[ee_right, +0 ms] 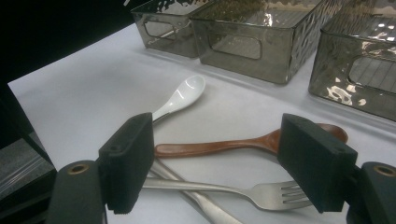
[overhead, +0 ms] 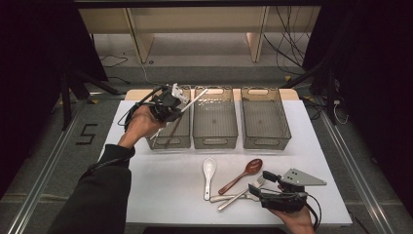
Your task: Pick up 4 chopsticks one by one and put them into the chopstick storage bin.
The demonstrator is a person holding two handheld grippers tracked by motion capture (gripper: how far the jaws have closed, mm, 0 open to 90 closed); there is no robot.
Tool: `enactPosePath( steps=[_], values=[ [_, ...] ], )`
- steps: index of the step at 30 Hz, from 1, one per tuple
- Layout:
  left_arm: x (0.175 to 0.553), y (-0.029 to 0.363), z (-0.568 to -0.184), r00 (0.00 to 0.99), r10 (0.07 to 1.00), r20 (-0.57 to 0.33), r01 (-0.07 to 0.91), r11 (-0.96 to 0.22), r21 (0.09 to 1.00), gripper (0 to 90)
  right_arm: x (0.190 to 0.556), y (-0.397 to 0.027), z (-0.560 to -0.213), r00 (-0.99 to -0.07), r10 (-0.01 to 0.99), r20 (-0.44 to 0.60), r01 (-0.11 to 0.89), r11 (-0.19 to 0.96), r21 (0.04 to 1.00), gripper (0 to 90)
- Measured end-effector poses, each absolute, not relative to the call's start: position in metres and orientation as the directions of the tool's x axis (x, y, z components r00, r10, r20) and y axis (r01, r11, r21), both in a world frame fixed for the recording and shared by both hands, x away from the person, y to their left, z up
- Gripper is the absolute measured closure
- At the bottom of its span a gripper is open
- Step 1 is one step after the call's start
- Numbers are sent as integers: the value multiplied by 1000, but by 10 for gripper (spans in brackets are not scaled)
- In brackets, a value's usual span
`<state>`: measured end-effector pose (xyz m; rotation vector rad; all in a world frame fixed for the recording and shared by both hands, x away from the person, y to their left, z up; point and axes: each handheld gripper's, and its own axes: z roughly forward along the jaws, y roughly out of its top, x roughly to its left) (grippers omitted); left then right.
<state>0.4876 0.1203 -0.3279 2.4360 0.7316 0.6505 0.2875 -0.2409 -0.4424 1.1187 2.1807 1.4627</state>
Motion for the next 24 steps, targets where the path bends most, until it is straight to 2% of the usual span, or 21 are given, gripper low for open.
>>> enactPosePath(
  steps=[12,24],
  values=[
    [514,144,-342,631,730,262,431,-611,664,846,287,-240,-443,-658,731,180,445,184,877,281],
    [522,157,-354,586,779,224,473,-553,686,845,287,-240,-443,-659,730,179,444,186,877,281]
  ],
)
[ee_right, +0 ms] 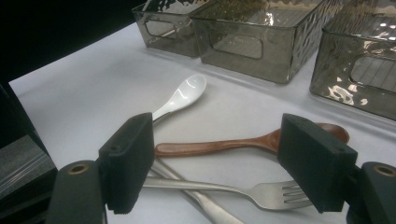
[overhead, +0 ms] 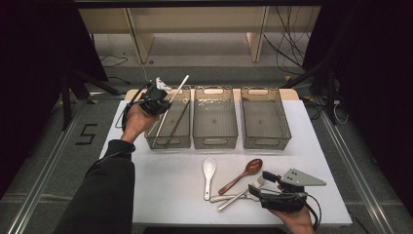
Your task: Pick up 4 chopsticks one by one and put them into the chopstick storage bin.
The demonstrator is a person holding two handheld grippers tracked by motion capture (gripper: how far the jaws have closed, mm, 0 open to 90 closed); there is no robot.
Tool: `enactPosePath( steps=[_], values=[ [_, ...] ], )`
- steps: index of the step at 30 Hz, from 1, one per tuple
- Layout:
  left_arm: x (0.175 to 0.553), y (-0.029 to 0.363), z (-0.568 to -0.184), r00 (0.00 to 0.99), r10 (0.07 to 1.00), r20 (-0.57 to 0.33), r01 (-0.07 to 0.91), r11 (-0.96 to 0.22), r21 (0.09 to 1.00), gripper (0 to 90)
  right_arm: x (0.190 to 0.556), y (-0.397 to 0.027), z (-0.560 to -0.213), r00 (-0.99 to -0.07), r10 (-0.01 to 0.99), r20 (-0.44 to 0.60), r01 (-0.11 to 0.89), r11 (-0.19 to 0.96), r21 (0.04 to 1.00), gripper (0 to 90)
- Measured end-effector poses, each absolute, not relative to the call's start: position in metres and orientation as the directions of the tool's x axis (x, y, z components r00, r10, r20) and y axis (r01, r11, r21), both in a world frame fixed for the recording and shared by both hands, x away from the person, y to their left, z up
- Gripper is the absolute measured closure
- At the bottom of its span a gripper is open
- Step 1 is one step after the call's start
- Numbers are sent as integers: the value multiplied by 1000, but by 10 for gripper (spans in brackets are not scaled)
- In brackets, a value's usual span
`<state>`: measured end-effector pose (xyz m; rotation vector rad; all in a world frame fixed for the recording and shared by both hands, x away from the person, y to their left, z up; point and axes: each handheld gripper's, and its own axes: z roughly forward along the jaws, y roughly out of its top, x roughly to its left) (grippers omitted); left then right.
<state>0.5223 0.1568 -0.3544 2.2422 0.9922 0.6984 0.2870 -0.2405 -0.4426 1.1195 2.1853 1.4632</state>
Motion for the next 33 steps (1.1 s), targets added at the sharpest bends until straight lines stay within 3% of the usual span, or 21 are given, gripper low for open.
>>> enactPosePath(
  steps=[33],
  values=[
    [534,169,-384,535,840,89,586,-444,678,842,287,-240,-443,-660,729,180,445,186,876,281]
  ],
)
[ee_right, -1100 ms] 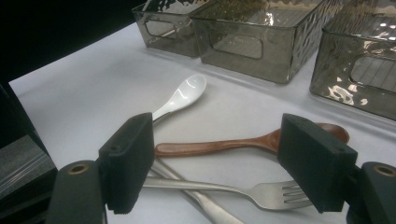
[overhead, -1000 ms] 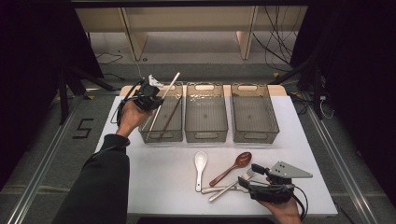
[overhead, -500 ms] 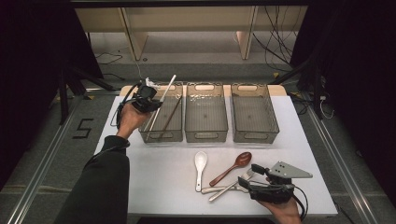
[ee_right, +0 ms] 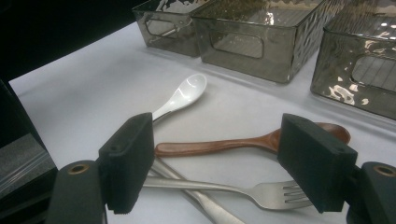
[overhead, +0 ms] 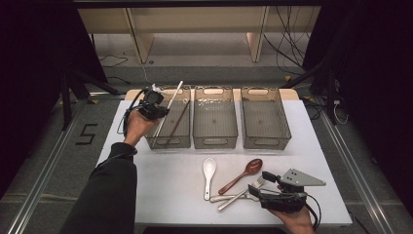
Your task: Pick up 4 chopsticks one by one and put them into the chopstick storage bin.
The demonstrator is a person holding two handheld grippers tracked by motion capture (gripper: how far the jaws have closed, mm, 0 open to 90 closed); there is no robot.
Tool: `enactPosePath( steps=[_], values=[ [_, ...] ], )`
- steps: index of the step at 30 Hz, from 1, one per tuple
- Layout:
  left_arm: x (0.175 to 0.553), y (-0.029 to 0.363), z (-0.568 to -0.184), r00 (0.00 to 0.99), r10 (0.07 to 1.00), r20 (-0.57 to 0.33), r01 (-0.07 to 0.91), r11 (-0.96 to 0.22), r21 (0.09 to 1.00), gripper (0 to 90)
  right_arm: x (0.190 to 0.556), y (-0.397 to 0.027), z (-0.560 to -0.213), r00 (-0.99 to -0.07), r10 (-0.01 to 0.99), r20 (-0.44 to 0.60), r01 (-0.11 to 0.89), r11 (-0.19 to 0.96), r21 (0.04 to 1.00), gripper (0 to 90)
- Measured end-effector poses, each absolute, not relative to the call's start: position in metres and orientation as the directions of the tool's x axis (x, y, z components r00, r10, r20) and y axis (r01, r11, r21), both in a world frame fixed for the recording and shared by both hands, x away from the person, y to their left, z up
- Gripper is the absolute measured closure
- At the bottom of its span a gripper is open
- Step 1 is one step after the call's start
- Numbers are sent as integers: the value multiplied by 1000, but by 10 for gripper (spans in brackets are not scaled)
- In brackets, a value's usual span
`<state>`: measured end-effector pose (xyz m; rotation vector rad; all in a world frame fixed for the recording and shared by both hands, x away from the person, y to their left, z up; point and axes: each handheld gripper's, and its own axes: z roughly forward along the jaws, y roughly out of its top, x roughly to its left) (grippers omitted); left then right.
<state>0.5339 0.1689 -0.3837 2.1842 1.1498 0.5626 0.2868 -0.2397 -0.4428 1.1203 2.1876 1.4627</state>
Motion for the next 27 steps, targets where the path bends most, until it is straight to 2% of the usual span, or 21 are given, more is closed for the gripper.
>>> enactPosePath(
  steps=[21,25,27],
  values=[
    [535,174,-399,481,874,68,643,-404,651,817,287,-240,-443,-659,730,182,446,185,876,281],
    [533,172,-396,472,877,84,646,-410,644,745,287,-240,-443,-660,729,180,446,188,875,281],
    [531,172,-393,464,884,62,651,-388,652,717,286,-240,-443,-660,730,179,444,186,877,281]
  ],
)
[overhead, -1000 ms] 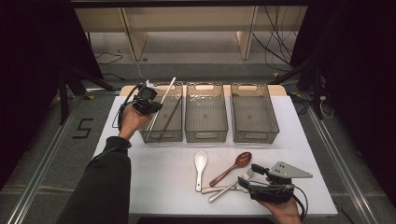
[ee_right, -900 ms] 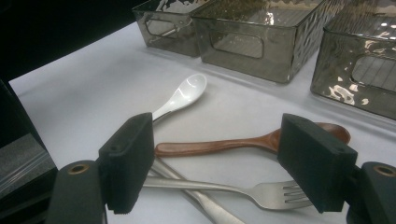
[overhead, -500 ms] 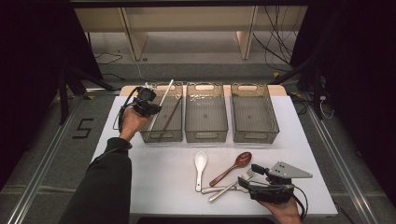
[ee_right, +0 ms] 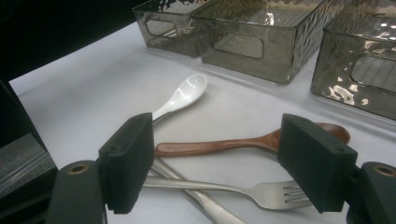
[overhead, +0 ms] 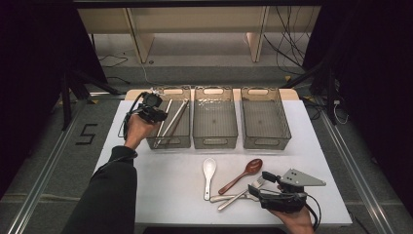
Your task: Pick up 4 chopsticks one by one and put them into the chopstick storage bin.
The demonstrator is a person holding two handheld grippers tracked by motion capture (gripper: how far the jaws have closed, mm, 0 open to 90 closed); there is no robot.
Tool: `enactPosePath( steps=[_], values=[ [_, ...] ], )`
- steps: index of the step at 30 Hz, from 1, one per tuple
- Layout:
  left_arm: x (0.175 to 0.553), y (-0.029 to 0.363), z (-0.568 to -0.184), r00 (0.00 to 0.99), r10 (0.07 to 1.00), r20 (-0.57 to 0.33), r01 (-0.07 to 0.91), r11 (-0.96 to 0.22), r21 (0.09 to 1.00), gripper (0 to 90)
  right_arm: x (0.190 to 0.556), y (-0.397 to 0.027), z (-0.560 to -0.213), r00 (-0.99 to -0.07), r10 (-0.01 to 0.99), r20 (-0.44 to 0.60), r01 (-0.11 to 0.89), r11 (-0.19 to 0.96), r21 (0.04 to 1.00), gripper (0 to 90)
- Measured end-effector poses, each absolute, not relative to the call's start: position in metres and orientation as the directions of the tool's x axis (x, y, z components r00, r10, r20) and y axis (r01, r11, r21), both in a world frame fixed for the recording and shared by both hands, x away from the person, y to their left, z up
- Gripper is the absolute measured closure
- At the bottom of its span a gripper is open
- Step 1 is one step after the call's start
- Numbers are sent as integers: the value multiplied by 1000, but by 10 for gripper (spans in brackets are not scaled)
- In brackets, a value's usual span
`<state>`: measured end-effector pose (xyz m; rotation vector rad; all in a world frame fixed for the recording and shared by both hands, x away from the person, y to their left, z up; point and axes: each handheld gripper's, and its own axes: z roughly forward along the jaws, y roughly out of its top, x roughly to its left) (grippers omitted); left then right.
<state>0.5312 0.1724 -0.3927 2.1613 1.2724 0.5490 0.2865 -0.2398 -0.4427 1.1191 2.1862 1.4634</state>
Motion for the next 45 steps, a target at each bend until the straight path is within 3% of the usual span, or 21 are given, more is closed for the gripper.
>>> enactPosePath(
  steps=[6,13,21,45],
  values=[
    [518,170,-381,459,889,-3,668,-342,661,507,286,-240,-442,-659,730,179,445,186,876,281],
    [489,163,-376,492,870,-37,639,-332,694,399,286,-240,-442,-663,728,176,443,191,876,281],
    [457,164,-379,484,868,-112,640,-264,721,351,286,-239,-442,-666,725,174,441,195,876,281],
    [400,141,-396,491,857,-160,671,-254,696,211,288,-239,-443,-670,721,178,443,195,875,281]
  ],
)
